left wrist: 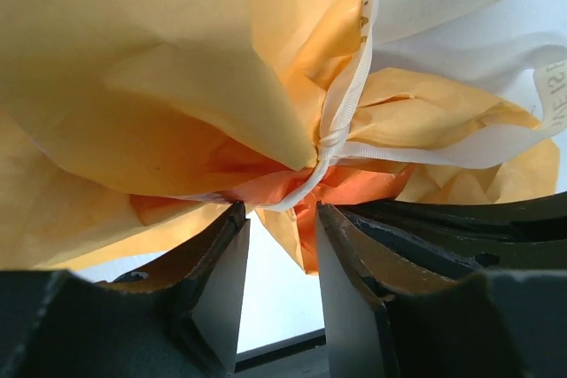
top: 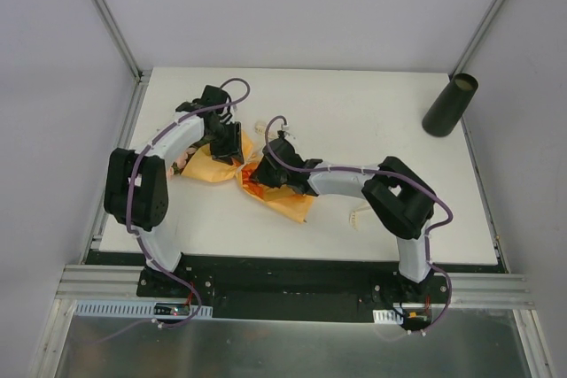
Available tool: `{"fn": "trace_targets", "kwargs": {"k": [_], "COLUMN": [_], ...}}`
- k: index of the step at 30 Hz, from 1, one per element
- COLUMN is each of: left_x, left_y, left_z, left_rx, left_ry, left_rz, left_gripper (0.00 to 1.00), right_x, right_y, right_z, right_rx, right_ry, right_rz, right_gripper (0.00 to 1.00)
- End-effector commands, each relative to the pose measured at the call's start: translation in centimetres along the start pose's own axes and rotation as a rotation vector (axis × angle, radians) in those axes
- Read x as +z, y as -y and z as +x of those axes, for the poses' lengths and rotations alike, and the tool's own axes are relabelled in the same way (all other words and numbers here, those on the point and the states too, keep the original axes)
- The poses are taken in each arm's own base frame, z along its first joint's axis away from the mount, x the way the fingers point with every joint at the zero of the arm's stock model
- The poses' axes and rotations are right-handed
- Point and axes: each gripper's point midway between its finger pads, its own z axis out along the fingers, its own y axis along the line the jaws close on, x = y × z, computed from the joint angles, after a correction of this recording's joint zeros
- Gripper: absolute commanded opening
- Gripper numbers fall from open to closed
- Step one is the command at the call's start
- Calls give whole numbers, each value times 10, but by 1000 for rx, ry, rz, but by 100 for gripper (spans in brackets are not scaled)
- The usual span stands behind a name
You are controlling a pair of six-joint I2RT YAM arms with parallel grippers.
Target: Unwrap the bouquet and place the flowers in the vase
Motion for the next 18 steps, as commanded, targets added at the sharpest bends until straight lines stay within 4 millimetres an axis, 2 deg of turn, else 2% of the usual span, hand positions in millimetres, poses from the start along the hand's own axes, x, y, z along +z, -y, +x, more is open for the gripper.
{"fn": "trace_targets", "kwargs": {"k": [1, 6, 18], "left_x": [0, 8, 19], "left_y": [0, 6, 0], "left_z": [-5, 3, 11], "left_rx": [78, 123, 150], "left_ry": [1, -28, -54], "left_rz": [-31, -27, -81], "left_gripper": [38, 37, 34], "right_x": [-14, -12, -13], "right_y": [-20, -19, -17], "right_z": [-16, -15, -15], "right_rx": [27, 32, 46], "right_ry": [39, 36, 39], "right_rz": [-65, -63, -64], "right_gripper": [15, 15, 15]}}
